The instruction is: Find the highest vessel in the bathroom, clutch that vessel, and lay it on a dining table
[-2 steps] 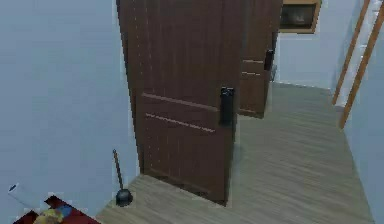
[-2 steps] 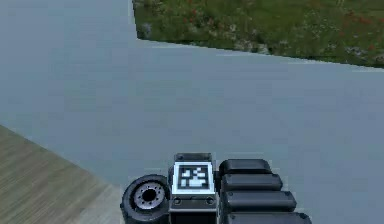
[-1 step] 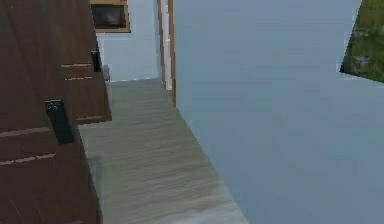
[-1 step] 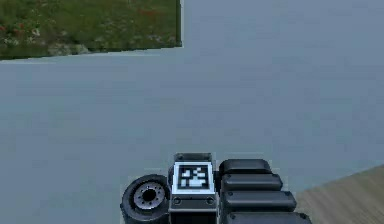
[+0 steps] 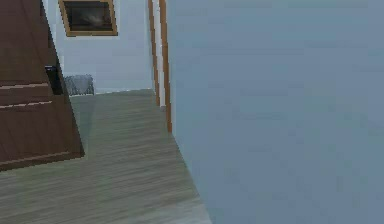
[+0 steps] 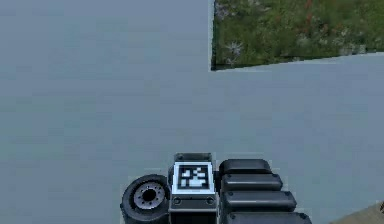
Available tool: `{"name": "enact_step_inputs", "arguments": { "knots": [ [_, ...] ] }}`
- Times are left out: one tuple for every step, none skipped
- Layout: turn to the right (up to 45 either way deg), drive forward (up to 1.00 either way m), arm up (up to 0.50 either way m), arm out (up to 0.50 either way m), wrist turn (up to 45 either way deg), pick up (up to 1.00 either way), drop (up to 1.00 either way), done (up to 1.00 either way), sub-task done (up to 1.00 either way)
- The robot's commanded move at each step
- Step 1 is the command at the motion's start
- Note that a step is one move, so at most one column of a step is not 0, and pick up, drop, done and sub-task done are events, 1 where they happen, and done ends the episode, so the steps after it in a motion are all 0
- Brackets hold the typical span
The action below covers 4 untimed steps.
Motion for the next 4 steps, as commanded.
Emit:
{"name": "enact_step_inputs", "arguments": {
  "knots": [
    [-15.0, 0.00, 0.00, 0.00, 0.0, 0.00, 0.00, 0.00, 0.00],
    [0.0, 0.75, 0.00, 0.00, 0.0, 0.00, 0.00, 0.00, 0.00],
    [-45.0, 0.00, 0.00, 0.00, 0.0, 0.00, 0.00, 0.00, 0.00],
    [-9.0, 0.00, 0.00, 0.00, 0.0, 0.00, 0.00, 0.00, 0.00]
  ]
}}
